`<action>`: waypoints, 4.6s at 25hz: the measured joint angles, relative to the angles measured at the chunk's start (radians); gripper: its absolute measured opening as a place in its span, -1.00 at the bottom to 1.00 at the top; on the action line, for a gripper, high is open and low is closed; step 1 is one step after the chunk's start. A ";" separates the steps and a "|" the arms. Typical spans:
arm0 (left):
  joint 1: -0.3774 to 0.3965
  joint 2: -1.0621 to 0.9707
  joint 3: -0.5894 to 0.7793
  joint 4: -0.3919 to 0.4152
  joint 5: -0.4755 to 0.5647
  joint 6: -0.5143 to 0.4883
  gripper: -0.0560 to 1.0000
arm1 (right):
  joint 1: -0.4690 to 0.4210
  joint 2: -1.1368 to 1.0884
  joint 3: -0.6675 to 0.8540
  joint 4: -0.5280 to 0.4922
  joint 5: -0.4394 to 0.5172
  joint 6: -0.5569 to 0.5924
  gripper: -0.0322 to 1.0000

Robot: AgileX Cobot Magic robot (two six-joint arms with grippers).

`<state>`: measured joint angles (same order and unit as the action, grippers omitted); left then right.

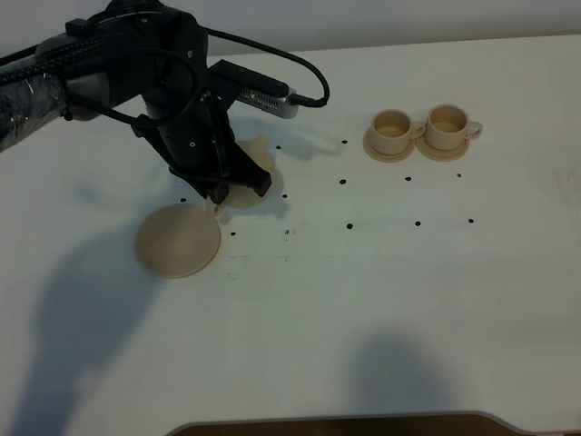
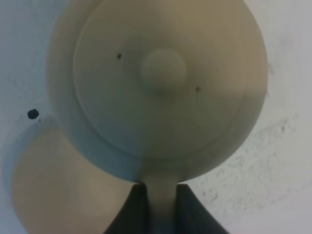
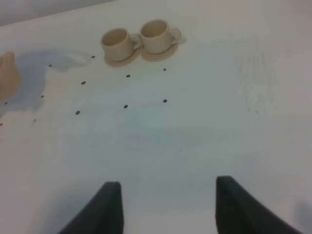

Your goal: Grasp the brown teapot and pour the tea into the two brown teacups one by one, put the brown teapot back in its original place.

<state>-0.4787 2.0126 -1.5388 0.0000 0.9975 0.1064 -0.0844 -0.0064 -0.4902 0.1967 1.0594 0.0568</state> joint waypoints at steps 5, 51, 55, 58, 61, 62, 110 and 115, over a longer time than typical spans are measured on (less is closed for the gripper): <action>0.000 0.000 0.000 -0.006 0.005 0.057 -0.63 | 0.000 0.000 0.000 0.000 0.000 0.000 -0.08; 0.000 0.000 0.000 -0.060 0.073 0.385 -0.63 | 0.000 0.000 0.000 0.000 0.000 0.000 -0.08; 0.000 0.000 0.000 -0.063 0.084 0.394 -0.63 | 0.000 0.000 0.000 0.000 0.000 0.000 -0.08; 0.000 0.000 0.000 -0.063 0.080 0.404 -0.63 | 0.000 0.000 0.000 0.000 0.000 0.000 -0.08; 0.000 0.000 0.000 -0.064 0.077 0.409 -0.63 | 0.000 0.000 0.000 0.000 0.000 0.000 -0.08; 0.000 0.000 0.000 -0.066 0.076 0.409 -0.63 | 0.000 0.000 0.000 0.000 0.000 0.000 -0.08; 0.000 0.000 0.000 -0.093 -0.372 0.765 -0.63 | 0.000 0.000 0.000 0.000 0.000 0.000 -0.08; 0.000 0.000 0.000 -0.108 -0.447 0.784 -0.63 | 0.000 0.000 0.000 0.000 0.000 0.000 -0.08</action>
<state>-0.4787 2.0126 -1.5388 -0.1078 0.5509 0.8902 -0.0844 -0.0064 -0.4902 0.1967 1.0594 0.0568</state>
